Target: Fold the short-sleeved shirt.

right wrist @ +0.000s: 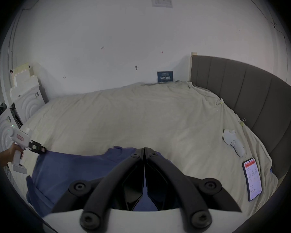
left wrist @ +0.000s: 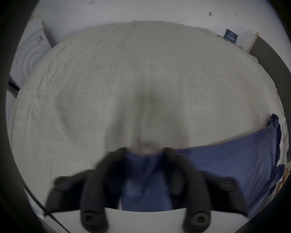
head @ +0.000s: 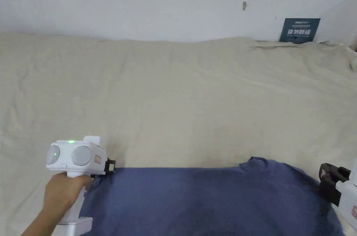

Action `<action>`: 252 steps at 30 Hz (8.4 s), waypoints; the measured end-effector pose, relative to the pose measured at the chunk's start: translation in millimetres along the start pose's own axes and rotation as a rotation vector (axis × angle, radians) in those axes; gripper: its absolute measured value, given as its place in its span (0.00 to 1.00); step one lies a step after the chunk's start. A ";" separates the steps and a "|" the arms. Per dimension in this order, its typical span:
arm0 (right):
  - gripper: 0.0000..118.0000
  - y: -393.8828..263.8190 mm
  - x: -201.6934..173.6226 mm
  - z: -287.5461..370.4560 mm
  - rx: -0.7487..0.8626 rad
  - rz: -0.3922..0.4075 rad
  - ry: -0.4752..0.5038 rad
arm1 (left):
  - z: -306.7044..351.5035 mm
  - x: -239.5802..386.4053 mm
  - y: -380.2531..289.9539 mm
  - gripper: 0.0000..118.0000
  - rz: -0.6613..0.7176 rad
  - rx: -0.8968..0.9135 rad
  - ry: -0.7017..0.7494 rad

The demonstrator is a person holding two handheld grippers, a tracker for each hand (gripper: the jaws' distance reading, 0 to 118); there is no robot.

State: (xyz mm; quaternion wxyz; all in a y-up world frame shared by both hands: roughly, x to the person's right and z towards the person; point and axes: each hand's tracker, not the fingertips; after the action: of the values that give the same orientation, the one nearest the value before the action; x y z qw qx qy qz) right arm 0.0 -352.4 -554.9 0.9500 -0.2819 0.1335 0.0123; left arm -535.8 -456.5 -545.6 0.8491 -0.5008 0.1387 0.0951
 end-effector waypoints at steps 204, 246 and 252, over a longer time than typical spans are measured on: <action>0.00 -38.9 -6.0 226.7 0.292 0.056 -0.016 | 141.7 144.3 -169.7 0.04 0.034 -0.193 -0.473; 0.00 -44.7 11.3 232.3 0.263 0.018 -0.052 | 135.7 158.1 -251.0 0.00 -0.060 0.107 -0.327; 0.00 -43.6 15.2 233.2 0.265 0.007 -0.061 | 134.5 206.9 -257.3 0.00 -0.151 0.100 -0.343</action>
State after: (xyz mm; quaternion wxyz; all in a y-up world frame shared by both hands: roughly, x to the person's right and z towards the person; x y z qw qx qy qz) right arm 76.6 -264.2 -347.8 0.9825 -0.1531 0.1062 0.0063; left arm -244.4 -457.4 -340.1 0.8888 -0.4434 -0.0412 0.1080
